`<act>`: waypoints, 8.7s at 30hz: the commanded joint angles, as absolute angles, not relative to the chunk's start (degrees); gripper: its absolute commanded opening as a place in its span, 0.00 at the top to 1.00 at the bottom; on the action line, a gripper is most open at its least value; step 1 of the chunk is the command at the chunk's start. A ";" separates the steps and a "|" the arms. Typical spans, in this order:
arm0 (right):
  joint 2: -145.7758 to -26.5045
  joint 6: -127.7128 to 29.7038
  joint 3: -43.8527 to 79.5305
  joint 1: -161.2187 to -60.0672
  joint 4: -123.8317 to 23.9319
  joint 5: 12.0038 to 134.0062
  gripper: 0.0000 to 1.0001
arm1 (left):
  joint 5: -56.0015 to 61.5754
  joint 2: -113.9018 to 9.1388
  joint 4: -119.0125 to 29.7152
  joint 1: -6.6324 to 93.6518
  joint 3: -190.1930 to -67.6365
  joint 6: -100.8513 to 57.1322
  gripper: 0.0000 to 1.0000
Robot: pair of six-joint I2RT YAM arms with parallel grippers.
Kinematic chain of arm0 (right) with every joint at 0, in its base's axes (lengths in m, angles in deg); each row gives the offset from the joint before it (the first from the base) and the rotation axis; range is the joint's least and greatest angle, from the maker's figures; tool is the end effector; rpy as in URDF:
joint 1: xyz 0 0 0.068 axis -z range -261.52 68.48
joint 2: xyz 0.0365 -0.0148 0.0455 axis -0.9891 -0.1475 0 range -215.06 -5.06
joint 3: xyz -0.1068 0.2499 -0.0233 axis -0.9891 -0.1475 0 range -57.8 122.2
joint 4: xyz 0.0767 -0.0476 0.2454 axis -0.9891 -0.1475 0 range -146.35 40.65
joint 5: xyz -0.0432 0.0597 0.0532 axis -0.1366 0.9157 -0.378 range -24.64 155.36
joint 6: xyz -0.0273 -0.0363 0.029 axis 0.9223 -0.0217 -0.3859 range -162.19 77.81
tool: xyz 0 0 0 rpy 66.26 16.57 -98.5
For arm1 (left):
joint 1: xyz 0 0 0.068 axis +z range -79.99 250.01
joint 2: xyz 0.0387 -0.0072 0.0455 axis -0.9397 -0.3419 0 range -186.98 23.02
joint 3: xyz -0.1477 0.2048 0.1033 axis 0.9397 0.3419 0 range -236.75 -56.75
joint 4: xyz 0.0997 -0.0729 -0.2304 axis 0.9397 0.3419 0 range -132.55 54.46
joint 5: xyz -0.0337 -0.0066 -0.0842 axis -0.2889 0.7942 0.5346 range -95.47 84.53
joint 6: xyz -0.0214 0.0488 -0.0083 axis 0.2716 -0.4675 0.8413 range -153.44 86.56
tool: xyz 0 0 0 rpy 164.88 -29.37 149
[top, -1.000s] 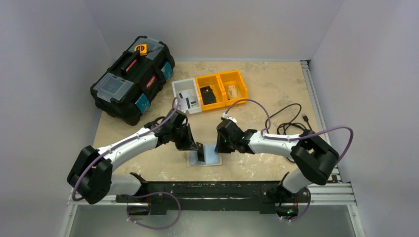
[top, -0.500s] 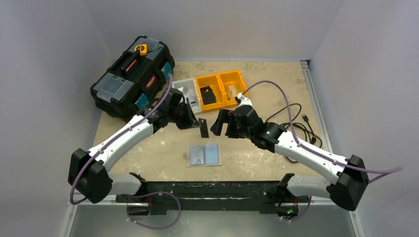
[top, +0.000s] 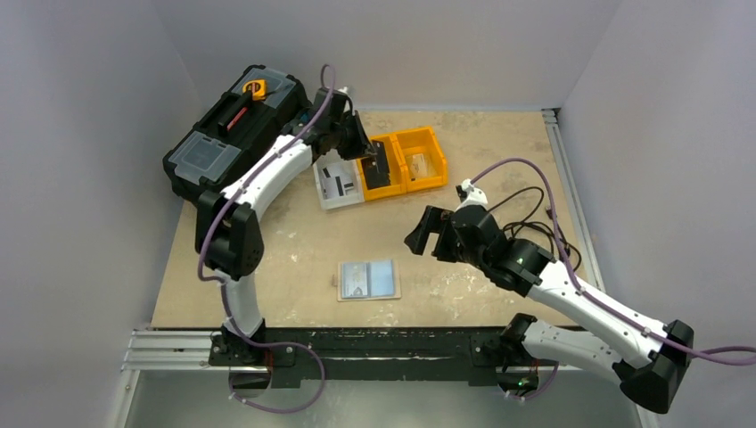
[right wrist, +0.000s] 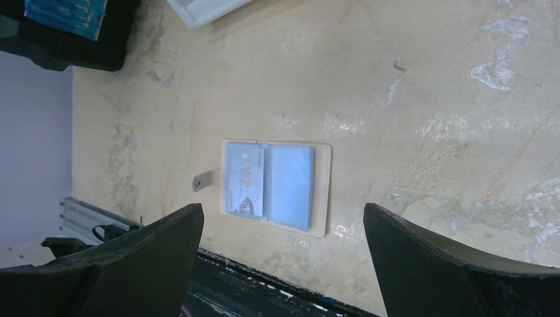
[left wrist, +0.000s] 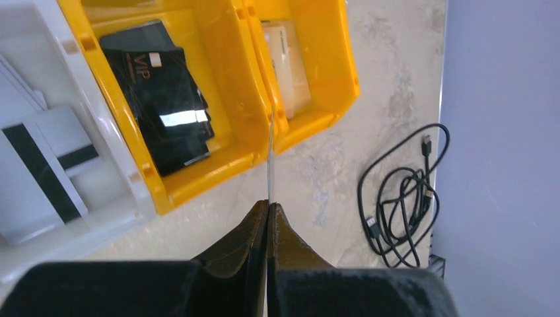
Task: Take the credit cards out of the card holder
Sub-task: Place the credit card in the storage box, then remove the credit card from the card holder.
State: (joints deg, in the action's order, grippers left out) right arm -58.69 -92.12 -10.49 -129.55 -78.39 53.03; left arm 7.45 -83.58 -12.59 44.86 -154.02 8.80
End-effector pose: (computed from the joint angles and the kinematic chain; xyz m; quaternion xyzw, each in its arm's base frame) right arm 0.1409 0.1453 0.2957 0.0639 0.8824 0.2816 0.3715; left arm 0.3868 -0.1904 0.3172 -0.0858 0.8951 -0.3207 0.2977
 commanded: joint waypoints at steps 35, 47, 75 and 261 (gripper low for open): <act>-72.86 -93.27 -11.18 -135.85 -71.86 52.76 0.01 | 7.05 -64.40 -5.56 50.28 -136.16 4.11 0.52; -92.47 -95.20 -2.24 -146.25 -67.55 51.57 0.20 | 8.32 -38.50 -4.38 46.56 -104.04 6.92 0.52; -111.76 -94.19 6.78 -148.23 -72.60 53.18 0.58 | 12.81 -28.67 -4.33 46.33 -93.00 10.08 0.57; -111.01 -97.61 -14.29 -141.52 -56.65 63.17 1.00 | 15.68 -52.21 -26.56 33.22 -90.54 17.01 0.87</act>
State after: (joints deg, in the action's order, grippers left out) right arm -102.92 -99.58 -11.25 -140.21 -49.93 64.65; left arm 11.54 -51.23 -24.46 35.40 -88.47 16.45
